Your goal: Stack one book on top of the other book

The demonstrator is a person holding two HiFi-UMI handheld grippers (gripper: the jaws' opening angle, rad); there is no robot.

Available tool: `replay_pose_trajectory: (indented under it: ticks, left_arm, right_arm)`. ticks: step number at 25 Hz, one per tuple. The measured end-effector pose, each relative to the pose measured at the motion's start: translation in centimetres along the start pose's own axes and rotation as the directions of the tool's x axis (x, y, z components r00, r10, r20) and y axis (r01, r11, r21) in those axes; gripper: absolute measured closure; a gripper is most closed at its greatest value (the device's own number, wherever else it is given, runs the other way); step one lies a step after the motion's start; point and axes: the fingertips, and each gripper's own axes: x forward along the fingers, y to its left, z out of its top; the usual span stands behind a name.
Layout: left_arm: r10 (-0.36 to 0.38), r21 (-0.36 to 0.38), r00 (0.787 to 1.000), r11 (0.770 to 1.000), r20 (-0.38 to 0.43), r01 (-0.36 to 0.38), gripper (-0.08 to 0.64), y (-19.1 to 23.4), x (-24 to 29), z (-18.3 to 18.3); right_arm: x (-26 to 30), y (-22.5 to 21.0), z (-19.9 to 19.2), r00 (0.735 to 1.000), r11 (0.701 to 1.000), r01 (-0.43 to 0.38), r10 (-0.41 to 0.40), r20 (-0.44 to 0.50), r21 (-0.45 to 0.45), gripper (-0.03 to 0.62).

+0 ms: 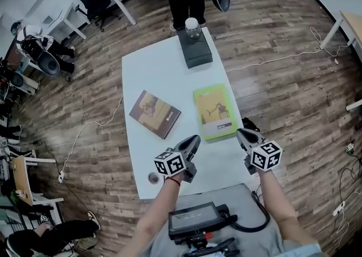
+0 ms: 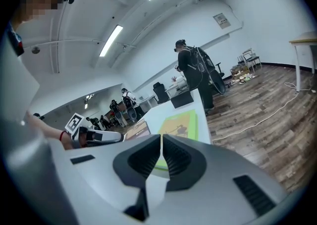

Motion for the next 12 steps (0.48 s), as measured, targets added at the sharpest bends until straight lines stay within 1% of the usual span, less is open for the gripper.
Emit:
replay_pose_trajectory:
  ticks: [3,7,12]
  left_arm:
    - [0.01,0.003,1.0,1.0,0.002,-0.01,0.541,0.6,0.7,0.2]
    - [0.022,0.009,1.0,1.0,-0.016,-0.022,0.541,1.5,1.6,0.0]
    - [0.031,0.004,0.999,1.0,-0.037,-0.031,0.54,2.1,2.2,-0.2]
  right_arm:
    - [0.7,-0.8,0.2,1.0,1.0,-0.01,0.01,0.0,-0.003,0.561]
    - [1.4,-1.1,0.3,0.999,0.999,-0.042,0.042,0.002,0.003,0.561]
    - [2.4,-1.0,0.2,0.997,0.997,-0.068,0.067,-0.036,-0.019,0.561]
